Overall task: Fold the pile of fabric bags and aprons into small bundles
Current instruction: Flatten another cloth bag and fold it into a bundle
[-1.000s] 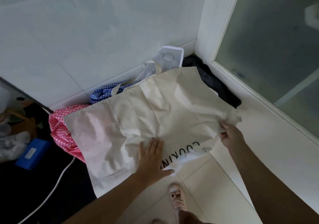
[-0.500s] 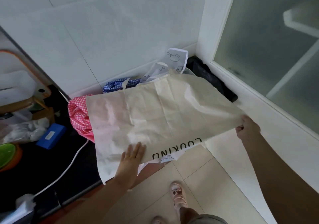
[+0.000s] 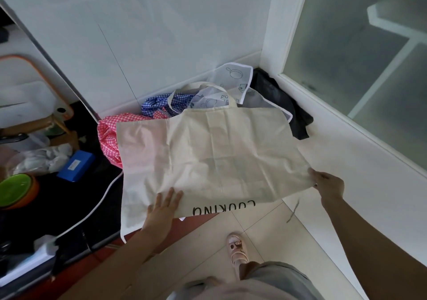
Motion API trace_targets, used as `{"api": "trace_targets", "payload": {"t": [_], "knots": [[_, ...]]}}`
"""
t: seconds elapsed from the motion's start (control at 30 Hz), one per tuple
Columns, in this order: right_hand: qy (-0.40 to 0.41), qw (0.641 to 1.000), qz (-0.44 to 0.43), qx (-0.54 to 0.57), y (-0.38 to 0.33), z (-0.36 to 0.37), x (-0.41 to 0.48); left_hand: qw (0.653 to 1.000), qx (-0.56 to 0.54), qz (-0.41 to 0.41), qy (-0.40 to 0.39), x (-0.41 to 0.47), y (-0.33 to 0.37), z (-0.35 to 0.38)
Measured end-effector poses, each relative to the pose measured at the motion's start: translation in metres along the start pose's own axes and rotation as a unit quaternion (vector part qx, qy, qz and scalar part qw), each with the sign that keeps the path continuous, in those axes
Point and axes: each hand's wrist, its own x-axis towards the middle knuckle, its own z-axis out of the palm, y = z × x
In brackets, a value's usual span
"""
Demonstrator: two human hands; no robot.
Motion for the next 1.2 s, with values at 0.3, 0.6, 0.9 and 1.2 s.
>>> {"api": "trace_targets", "payload": {"t": [0.3,0.6,0.9,1.2], "knots": [[-0.061,0.996,0.021,-0.053,-0.02,-0.028,0.013,1.0,0.003,0.017,-0.017,0.001,0.001,-0.004],[-0.082,0.967,0.182,0.158,-0.016,-0.011,0.003,0.997,-0.048,0.011,-0.051,0.005,0.002,-0.011],[-0.21,0.874,0.347,0.268,0.018,0.057,-0.083,0.992,-0.114,0.011,-0.059,0.004,-0.001,-0.017],[-0.248,0.856,0.231,0.391,0.006,0.057,-0.096,0.998,0.027,-0.033,-0.041,-0.011,-0.005,-0.049]]}}
